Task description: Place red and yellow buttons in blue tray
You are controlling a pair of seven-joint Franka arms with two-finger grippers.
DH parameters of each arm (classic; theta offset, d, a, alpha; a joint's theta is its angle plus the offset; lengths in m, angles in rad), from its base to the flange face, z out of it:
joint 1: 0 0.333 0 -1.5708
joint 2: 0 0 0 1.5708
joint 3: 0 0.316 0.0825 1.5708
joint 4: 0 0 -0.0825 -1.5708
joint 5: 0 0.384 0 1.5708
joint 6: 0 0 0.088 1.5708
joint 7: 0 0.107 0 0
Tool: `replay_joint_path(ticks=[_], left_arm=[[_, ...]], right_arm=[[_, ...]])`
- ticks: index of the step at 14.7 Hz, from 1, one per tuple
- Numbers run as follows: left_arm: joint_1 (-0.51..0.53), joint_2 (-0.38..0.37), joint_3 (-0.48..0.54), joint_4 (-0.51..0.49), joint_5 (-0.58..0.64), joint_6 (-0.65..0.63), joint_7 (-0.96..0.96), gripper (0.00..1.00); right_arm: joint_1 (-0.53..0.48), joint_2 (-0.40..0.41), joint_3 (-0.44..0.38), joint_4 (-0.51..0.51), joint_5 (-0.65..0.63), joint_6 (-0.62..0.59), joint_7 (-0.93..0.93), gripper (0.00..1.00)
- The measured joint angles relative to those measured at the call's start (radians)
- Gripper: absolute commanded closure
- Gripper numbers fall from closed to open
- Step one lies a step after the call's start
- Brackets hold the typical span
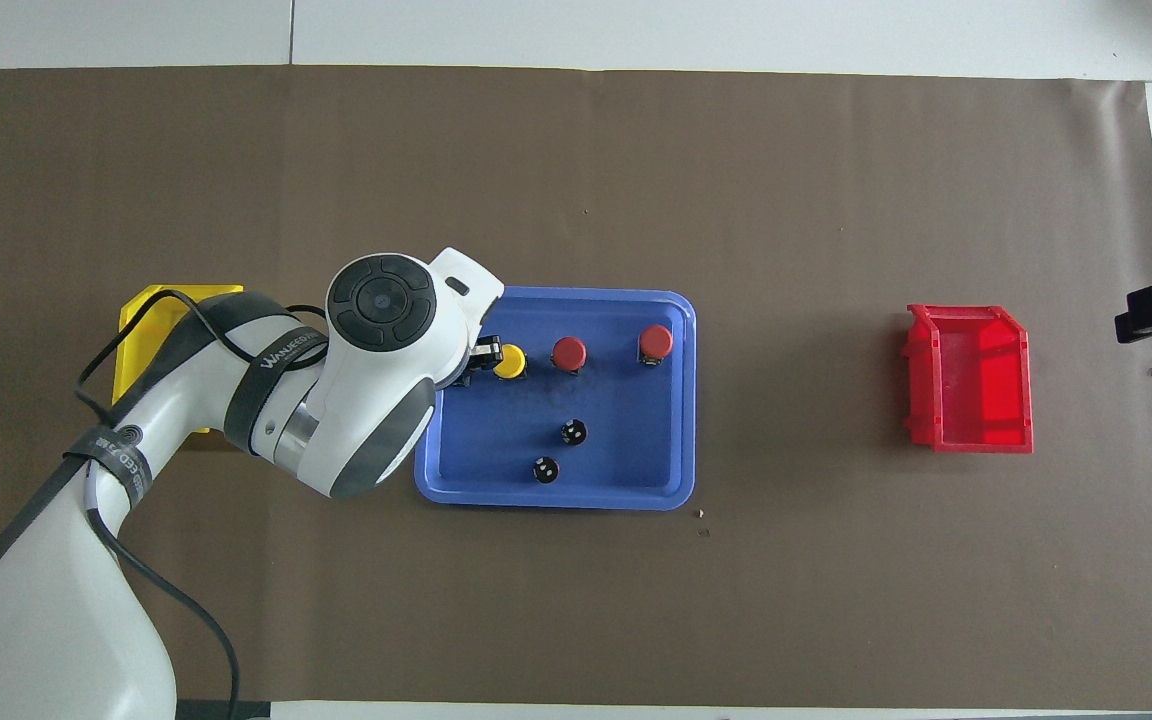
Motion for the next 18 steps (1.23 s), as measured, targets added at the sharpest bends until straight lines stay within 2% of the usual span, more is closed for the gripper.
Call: replay_joint_path(ticks=[2, 4, 9, 13, 18], left_arm=[[0.017, -0.002, 0.007, 0.028, 0.002, -0.008, 0.015, 0.0], [0.08, -0.006, 0.012, 0.088, 0.002, -0.06, 0.088, 0.0], [0.288, -0.03, 0.02, 0.286, -0.023, -0.367, 0.495, 0.0], [0.431, -0.093, 0.023, 0.332, -0.071, -0.438, 0.661, 0.0], [0.485, -0.136, 0.024, 0.463, -0.081, -0.615, 0.776, 0.0]], right_arm=[[0.001, 0.0, 0.0, 0.0, -0.003, 0.0, -0.028, 0.0], [0.001, 0.0, 0.0, 0.0, -0.006, 0.0, -0.037, 0.0], [0.001, 0.0, 0.0, 0.0, -0.007, 0.0, -0.04, 0.0], [0.002, 0.0, 0.0, 0.0, -0.007, 0.0, -0.04, 0.0], [0.002, 0.0, 0.0, 0.0, -0.007, 0.0, -0.04, 0.0]])
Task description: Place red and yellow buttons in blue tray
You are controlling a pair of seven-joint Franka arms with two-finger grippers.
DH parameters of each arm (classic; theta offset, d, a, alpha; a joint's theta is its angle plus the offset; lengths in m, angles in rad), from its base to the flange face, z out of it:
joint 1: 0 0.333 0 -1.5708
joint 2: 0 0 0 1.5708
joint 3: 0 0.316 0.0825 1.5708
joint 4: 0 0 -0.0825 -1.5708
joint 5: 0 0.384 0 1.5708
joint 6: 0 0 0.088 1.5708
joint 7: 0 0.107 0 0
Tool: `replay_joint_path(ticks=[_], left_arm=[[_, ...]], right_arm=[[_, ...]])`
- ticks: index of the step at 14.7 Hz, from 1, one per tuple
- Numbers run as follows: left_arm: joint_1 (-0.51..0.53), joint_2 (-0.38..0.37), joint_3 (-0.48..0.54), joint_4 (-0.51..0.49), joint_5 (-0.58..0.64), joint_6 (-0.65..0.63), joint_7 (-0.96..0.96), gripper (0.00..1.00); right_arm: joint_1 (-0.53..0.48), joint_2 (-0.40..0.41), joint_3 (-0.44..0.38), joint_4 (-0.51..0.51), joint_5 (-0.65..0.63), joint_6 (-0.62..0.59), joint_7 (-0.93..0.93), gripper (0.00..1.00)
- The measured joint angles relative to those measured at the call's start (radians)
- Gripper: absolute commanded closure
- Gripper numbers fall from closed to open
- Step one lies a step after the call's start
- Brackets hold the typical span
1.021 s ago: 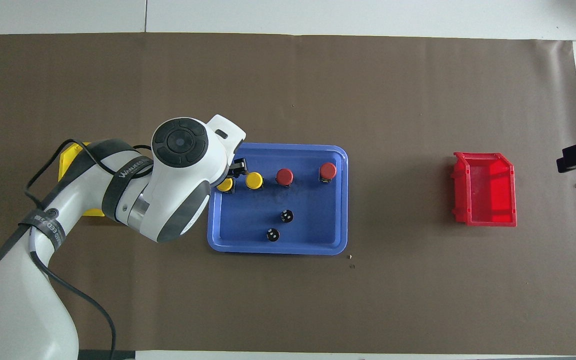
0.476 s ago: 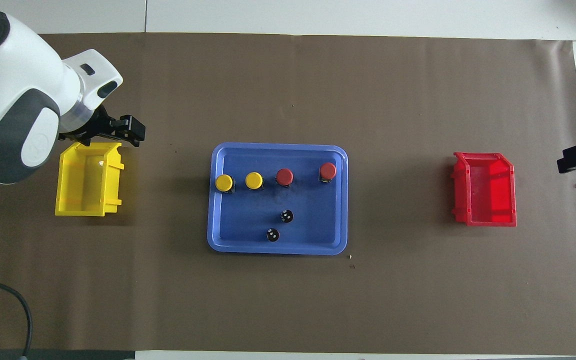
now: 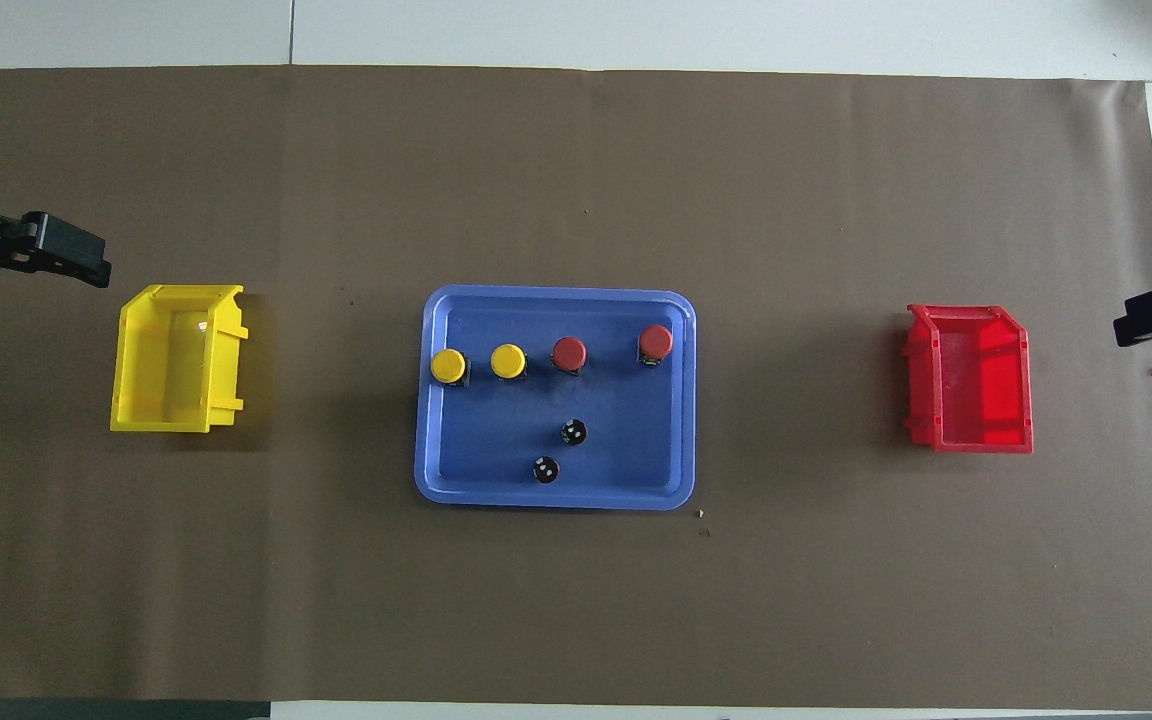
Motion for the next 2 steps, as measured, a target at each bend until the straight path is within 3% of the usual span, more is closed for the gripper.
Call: replay_joint_path(ticks=[2], left_arm=[[0.002, -0.011, -0.003, 0.022, -0.001, -0.027, 0.011, 0.0]], right_arm=[[0.0, 0.0, 0.0, 0.0, 0.0, 0.0, 0.0, 0.0]])
